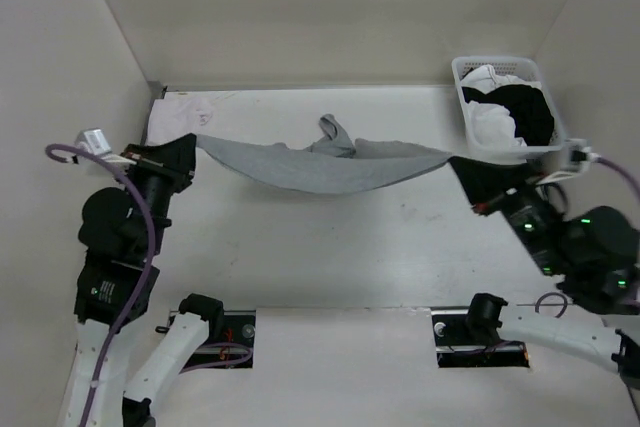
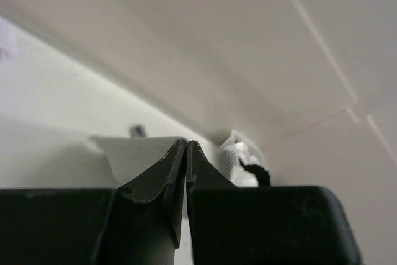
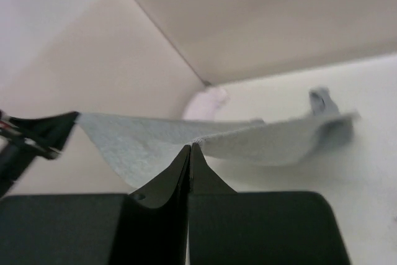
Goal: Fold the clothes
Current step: Flatten the tank top out
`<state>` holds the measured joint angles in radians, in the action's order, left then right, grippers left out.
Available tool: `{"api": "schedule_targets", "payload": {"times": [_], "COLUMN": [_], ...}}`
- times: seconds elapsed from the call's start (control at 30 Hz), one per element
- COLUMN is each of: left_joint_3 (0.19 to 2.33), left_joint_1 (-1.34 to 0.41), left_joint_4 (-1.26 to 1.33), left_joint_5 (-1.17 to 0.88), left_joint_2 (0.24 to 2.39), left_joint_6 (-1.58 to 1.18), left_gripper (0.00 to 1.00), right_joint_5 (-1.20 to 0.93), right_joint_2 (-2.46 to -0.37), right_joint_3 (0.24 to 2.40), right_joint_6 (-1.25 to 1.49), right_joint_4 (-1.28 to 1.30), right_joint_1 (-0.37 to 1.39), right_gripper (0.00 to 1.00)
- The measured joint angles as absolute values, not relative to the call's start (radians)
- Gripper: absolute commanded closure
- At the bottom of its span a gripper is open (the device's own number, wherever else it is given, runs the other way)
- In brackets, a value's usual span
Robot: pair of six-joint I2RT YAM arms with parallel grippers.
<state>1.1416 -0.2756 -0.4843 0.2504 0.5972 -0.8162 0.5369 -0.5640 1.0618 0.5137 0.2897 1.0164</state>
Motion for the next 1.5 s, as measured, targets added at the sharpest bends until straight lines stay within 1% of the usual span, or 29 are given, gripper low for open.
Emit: {"api": "schedule_targets", "payload": {"times": [0.1, 0.17, 0.23, 0.37, 0.47, 0.57, 0.7, 0.8, 0.87, 0.93, 1.03, 1.1, 1.17, 1.27, 1.37, 1.43, 1.5], "left_joint_3": [1.26, 1.332, 1.39, 1.513, 1.548, 1.501, 1.425, 1.424, 1.466, 1.578, 1.804, 1.942, 2.035, 2.136, 2.169, 2.165, 2.122], "left_joint_1": [-0.27, -0.248, -0.224, -0.216, -0.211, -0.171, -0.082, -0.015, 0.011, 0.026, 0.032, 0.035, 0.044, 0.068, 0.081, 0.081, 0.074], "left_joint_4": [-0.466, -0.43, -0.382, -0.29, -0.226, -0.182, -0.168, -0.178, -0.215, -0.262, -0.287, -0.29, -0.286, -0.268, -0.254, -0.25, -0.234], "left_joint_5": [0.257, 0.27, 0.29, 0.315, 0.328, 0.322, 0.25, 0.189, 0.159, 0.137, 0.108, 0.089, 0.076, 0.064, 0.058, 0.056, 0.055], "left_joint_2": [0.599, 0.602, 0.609, 0.683, 0.772, 0.883, 1.093, 1.283, 1.386, 1.486, 1.596, 1.627, 1.628, 1.611, 1.585, 1.565, 1.536], "left_joint_6": [-0.794, -0.779, -0.764, -0.734, -0.712, -0.707, -0.753, -0.805, -0.828, -0.842, -0.845, -0.844, -0.843, -0.841, -0.837, -0.833, -0.825], "left_gripper": [1.0, 1.0, 0.99, 0.99, 0.99, 0.99, 1.0, 1.0, 1.0, 1.0, 1.0, 1.0, 1.0, 0.99, 0.99, 0.99, 0.99], "right_joint_5": [0.707, 0.828, 0.913, 0.989, 0.984, 0.909, 0.714, 0.568, 0.492, 0.435, 0.374, 0.348, 0.331, 0.321, 0.313, 0.312, 0.313], "right_joint_2": [-0.58, -0.624, -0.692, -0.87, -0.989, -1.084, -1.238, -1.385, -1.491, -1.607, -1.789, -1.888, -1.937, -1.903, -1.846, -1.802, -1.742], "right_joint_3": [1.275, 1.414, 1.531, 1.705, 1.74, 1.718, 1.724, 1.765, 1.834, 1.969, 2.28, 2.506, 2.657, 2.701, 2.692, 2.653, 2.564], "right_joint_6": [0.384, 0.242, 0.089, -0.203, -0.334, -0.336, -0.154, -0.014, 0.049, 0.089, 0.125, 0.136, 0.138, 0.138, 0.137, 0.136, 0.136], "right_joint_4": [0.279, 0.228, 0.138, -0.045, -0.121, -0.105, 0.03, 0.134, 0.2, 0.272, 0.371, 0.423, 0.444, 0.445, 0.445, 0.445, 0.437], "right_joint_1": [1.23, 1.355, 1.414, 1.423, 1.327, 1.122, 0.778, 0.61, 0.542, 0.495, 0.444, 0.424, 0.411, 0.406, 0.405, 0.4, 0.391], "right_gripper": [1.0, 1.0, 1.0, 1.0, 1.0, 1.0, 1.0, 1.0, 1.0, 1.0, 1.0, 1.0, 1.0, 1.0, 1.0, 1.0, 1.0]}}
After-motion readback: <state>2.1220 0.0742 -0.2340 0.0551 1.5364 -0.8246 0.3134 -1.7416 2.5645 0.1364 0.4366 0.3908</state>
